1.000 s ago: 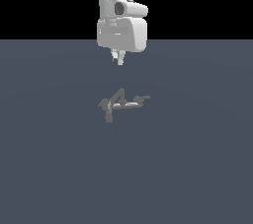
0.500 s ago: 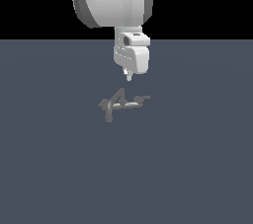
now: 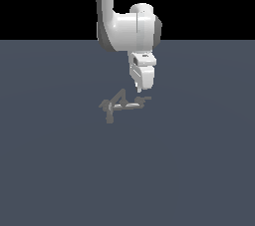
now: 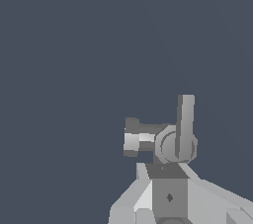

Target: Turn on the faucet by rotating a designated handle.

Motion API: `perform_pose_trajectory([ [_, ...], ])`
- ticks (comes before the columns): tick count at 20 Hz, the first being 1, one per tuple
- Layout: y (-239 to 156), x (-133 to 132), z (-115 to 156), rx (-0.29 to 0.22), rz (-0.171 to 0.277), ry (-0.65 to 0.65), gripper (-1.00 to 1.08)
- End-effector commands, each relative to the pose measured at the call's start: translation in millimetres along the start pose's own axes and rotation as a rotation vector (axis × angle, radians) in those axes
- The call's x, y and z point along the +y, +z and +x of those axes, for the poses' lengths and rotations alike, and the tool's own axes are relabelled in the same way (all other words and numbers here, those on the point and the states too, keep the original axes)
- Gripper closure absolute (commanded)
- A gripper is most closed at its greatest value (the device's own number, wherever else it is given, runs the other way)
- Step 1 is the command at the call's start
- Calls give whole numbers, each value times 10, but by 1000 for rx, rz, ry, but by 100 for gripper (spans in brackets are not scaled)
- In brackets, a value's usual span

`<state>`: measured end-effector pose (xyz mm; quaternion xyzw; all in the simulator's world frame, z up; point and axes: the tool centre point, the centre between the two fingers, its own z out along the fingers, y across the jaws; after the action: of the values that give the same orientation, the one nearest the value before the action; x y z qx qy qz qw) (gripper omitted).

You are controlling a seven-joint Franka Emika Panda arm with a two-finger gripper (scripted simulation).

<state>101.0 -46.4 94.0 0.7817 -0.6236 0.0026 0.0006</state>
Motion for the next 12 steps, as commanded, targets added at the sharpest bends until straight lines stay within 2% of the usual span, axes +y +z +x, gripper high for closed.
perform_pose_trajectory([
  [1,113,-54,100,0,0,40,108],
  [12,334,-142,304,-4,-3,119,108],
])
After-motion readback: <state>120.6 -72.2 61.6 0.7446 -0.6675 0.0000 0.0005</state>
